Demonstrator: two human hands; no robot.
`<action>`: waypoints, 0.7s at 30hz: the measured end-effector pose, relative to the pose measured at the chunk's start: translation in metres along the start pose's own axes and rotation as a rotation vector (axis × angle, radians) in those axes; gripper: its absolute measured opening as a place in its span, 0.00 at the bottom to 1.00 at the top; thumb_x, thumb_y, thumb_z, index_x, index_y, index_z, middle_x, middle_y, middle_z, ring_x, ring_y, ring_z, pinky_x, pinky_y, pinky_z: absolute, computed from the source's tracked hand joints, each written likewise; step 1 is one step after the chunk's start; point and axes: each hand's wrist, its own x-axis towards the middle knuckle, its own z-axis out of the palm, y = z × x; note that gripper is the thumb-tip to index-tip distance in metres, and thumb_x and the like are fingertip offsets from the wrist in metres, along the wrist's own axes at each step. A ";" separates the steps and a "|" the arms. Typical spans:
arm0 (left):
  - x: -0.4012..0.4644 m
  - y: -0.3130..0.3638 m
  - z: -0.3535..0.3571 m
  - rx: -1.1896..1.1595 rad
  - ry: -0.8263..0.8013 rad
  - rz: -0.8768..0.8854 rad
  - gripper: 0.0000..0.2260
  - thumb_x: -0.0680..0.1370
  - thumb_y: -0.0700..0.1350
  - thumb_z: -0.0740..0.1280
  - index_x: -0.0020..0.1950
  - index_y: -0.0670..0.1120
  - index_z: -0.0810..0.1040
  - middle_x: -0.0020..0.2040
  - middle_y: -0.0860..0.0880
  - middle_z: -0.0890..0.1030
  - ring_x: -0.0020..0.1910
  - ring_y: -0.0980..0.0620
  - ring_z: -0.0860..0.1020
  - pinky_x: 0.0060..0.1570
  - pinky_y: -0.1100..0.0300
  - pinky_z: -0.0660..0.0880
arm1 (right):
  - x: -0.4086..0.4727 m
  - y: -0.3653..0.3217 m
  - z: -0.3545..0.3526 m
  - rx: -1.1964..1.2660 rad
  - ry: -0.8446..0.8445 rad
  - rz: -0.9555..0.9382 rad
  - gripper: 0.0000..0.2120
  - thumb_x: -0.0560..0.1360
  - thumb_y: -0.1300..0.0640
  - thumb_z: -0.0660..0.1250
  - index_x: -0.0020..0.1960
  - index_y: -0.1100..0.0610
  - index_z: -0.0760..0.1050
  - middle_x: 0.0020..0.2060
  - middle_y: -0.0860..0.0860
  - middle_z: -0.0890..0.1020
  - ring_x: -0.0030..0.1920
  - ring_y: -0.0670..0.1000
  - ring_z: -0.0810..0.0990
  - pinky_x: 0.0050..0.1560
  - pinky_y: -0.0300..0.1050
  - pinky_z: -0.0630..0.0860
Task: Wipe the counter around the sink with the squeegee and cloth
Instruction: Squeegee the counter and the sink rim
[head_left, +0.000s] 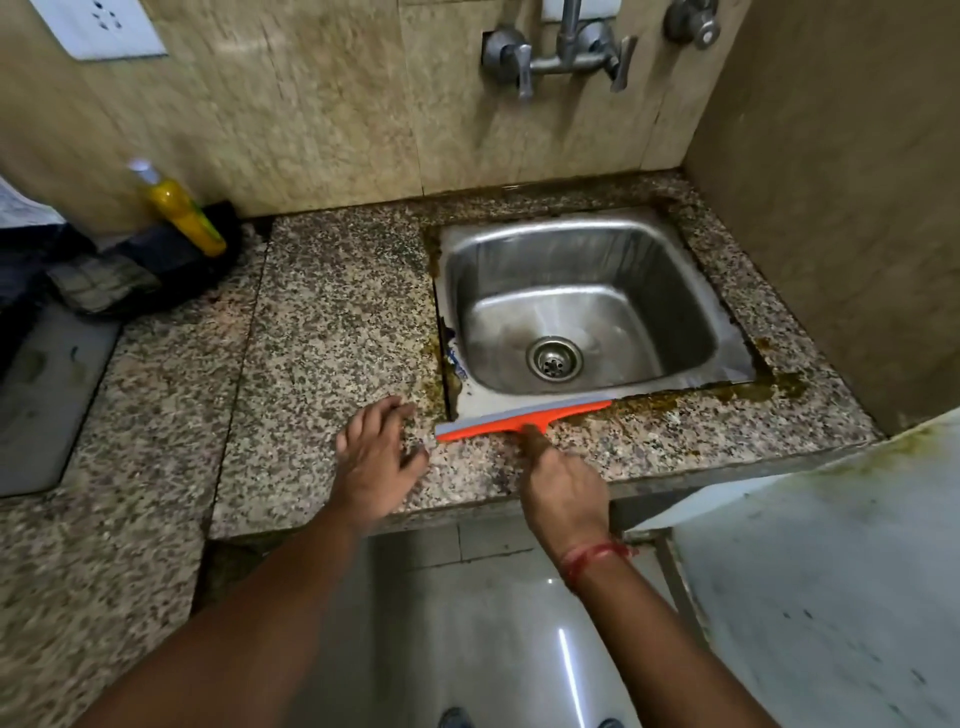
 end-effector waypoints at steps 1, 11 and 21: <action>0.000 0.002 0.000 0.001 -0.003 -0.008 0.26 0.76 0.58 0.65 0.72 0.54 0.66 0.74 0.52 0.63 0.72 0.48 0.60 0.70 0.45 0.59 | 0.014 -0.006 -0.002 0.010 -0.004 0.031 0.16 0.82 0.58 0.53 0.64 0.54 0.75 0.48 0.55 0.83 0.46 0.56 0.81 0.41 0.43 0.69; 0.031 -0.013 -0.012 0.040 -0.032 -0.005 0.24 0.75 0.58 0.65 0.69 0.54 0.68 0.69 0.49 0.65 0.68 0.47 0.62 0.66 0.50 0.61 | 0.017 -0.036 -0.001 0.043 0.054 0.112 0.17 0.83 0.57 0.51 0.63 0.53 0.76 0.47 0.56 0.84 0.47 0.57 0.82 0.41 0.44 0.72; 0.056 0.000 -0.014 -0.032 -0.076 0.030 0.31 0.74 0.58 0.67 0.74 0.53 0.61 0.78 0.51 0.56 0.76 0.48 0.53 0.74 0.45 0.53 | 0.050 -0.041 -0.017 0.041 0.089 0.122 0.16 0.81 0.59 0.54 0.62 0.52 0.76 0.49 0.57 0.84 0.50 0.59 0.82 0.43 0.45 0.71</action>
